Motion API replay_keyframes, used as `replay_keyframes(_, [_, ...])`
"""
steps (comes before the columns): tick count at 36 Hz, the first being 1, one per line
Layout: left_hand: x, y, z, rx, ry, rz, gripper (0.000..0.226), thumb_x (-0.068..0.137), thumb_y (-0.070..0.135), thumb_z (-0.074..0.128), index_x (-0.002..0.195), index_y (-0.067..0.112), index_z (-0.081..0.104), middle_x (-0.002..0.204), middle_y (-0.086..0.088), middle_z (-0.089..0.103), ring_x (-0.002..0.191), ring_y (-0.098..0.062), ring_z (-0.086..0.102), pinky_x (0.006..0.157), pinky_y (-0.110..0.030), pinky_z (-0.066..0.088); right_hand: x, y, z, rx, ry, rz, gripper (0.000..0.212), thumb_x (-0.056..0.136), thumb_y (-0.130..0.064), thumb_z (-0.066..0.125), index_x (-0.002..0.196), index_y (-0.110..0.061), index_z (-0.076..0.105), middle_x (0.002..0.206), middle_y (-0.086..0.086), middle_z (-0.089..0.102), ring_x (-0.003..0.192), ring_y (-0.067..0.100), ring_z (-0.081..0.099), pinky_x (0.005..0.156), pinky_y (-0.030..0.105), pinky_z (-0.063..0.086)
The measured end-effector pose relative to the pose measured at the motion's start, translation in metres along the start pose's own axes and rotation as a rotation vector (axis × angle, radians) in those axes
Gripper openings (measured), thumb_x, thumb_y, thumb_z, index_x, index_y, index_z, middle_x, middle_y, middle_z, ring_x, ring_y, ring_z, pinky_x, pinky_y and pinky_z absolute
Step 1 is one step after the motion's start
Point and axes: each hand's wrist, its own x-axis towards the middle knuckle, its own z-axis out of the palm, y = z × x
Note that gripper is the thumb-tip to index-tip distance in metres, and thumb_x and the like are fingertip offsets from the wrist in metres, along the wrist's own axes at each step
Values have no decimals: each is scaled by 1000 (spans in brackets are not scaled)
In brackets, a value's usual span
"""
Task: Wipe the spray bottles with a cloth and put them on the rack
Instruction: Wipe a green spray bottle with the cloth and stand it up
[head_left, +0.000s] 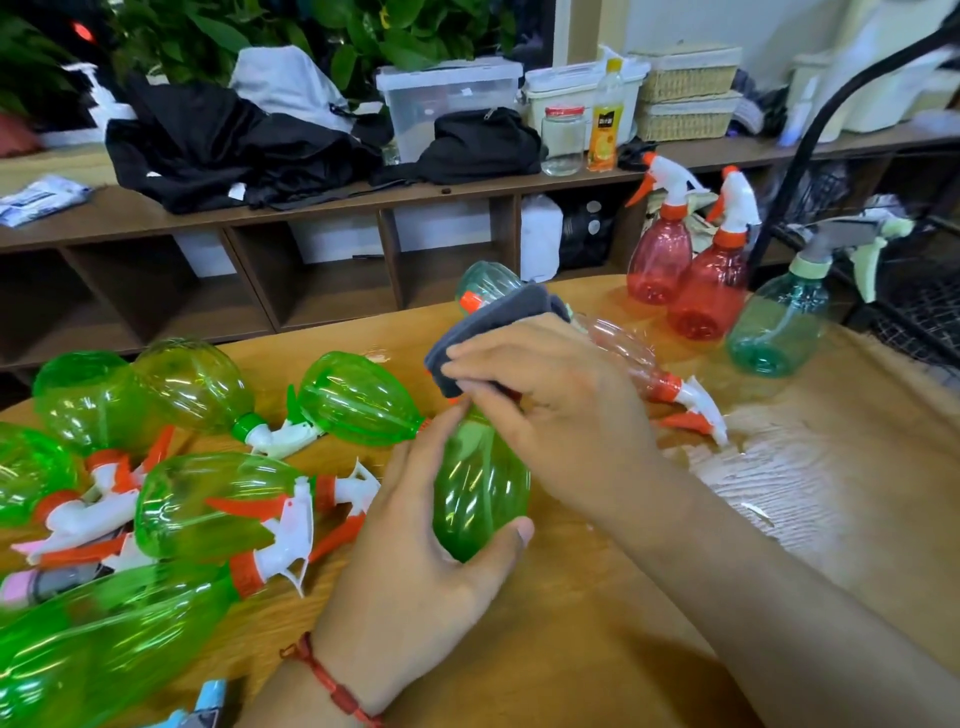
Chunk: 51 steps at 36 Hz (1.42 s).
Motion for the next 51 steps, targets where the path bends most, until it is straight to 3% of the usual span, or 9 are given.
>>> replay_keyframes(4, [1, 2, -2, 5, 0, -13, 92, 75, 42, 91, 151, 53, 41, 144, 38, 45, 138, 17, 40, 102, 4, 28, 0, 1, -7, 26, 40, 40, 13, 91, -6, 82, 103, -11, 83, 110, -2, 79, 106, 15, 71, 100, 21, 49])
replay_keyframes(10, [1, 5, -1, 6, -13, 10, 96, 75, 41, 92, 152, 58, 38, 140, 43, 40, 134, 23, 37, 98, 7, 27, 3, 4, -16, 24, 190, 140, 15, 92, -7, 82, 106, -12, 83, 112, -4, 78, 108, 13, 70, 95, 34, 57])
replay_keyframes(18, [1, 6, -2, 31, 29, 22, 100, 69, 34, 95, 152, 52, 44, 139, 33, 47, 131, 21, 44, 97, 6, 31, 4, 0, -13, 31, 65, -42, 14, 93, -2, 80, 106, -7, 83, 115, 3, 78, 111, 19, 71, 100, 31, 54])
replay_keyframes(23, [-1, 11, -1, 41, 6, 40, 101, 68, 38, 94, 151, 60, 40, 136, 38, 44, 128, 19, 45, 94, 7, 33, 5, 6, -23, 12, 227, 126, 19, 94, -4, 78, 112, -9, 81, 117, -1, 77, 112, 11, 71, 98, 36, 57])
replay_keyframes(30, [3, 4, 5, 37, 45, 45, 100, 67, 35, 98, 148, 52, 40, 138, 31, 47, 128, 26, 41, 99, 7, 27, 0, 0, -5, -14, -48, -129, 19, 95, -1, 77, 111, -10, 82, 120, 2, 76, 116, 22, 67, 106, 32, 51])
replay_keyframes(34, [2, 3, 3, 39, 24, 51, 98, 68, 42, 94, 146, 64, 39, 136, 39, 42, 119, 13, 54, 91, 0, 40, 6, 2, -9, 17, 64, -54, 14, 96, -4, 78, 109, -7, 82, 117, 2, 77, 112, 21, 69, 102, 36, 53])
replay_keyframes(39, [-1, 7, 2, 31, -16, 52, 100, 69, 42, 91, 149, 66, 36, 137, 33, 44, 129, 13, 47, 94, 5, 35, 9, 9, -24, 50, 221, 182, 17, 94, -6, 79, 109, -13, 82, 114, -5, 77, 110, 11, 70, 97, 36, 57])
replay_keyframes(47, [6, -6, -3, -2, 96, -19, 95, 68, 36, 93, 149, 54, 46, 138, 36, 49, 130, 18, 45, 98, 5, 30, 2, 8, -17, 88, -43, 120, 18, 93, -6, 78, 107, -15, 84, 114, -11, 78, 109, 4, 69, 101, 18, 48])
replay_keyframes(51, [8, -6, -6, 8, 76, -7, 97, 69, 39, 93, 150, 57, 43, 138, 35, 48, 131, 14, 46, 99, 4, 31, 2, 7, -19, 92, 11, 128, 18, 94, -8, 79, 109, -16, 83, 115, -10, 78, 110, 7, 70, 99, 29, 54])
